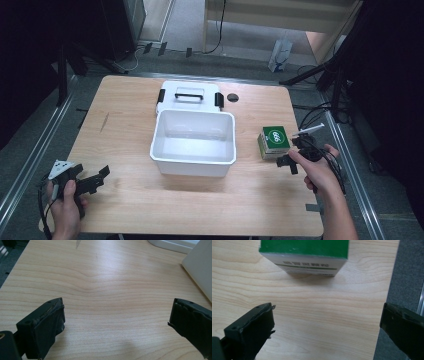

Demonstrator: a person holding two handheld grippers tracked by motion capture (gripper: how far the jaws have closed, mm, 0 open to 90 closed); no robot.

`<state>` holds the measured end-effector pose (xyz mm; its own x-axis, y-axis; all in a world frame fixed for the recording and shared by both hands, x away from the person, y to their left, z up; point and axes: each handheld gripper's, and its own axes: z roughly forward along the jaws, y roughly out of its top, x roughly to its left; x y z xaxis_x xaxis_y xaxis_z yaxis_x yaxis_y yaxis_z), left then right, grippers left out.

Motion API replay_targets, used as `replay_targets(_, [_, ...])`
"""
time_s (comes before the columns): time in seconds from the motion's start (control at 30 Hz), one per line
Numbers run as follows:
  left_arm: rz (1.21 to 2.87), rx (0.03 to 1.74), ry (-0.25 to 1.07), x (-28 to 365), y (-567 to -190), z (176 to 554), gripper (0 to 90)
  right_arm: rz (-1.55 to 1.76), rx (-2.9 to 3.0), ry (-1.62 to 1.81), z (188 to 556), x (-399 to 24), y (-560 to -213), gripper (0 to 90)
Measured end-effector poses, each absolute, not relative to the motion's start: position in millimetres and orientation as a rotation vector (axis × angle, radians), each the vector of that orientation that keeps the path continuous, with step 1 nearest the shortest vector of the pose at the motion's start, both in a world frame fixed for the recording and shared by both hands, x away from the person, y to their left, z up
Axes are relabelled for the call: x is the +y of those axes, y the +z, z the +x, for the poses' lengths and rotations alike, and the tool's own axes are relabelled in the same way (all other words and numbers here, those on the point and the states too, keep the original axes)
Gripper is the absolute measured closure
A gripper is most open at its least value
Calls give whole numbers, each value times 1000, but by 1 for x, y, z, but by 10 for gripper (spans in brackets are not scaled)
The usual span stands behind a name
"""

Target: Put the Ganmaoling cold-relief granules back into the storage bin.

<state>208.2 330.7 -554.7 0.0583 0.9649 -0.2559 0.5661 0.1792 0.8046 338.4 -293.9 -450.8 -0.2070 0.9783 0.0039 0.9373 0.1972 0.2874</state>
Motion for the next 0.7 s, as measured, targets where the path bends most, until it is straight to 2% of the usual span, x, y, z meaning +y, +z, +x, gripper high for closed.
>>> replay_targets(0.33, [1491, 1614, 593, 331, -555, 208, 6, 1823, 2333, 238, 373, -259, -430, 0])
replay_targets(0.7, [1491, 1614, 587, 331, -555, 208, 6, 1788, 2317, 95, 403, -225, -426, 0])
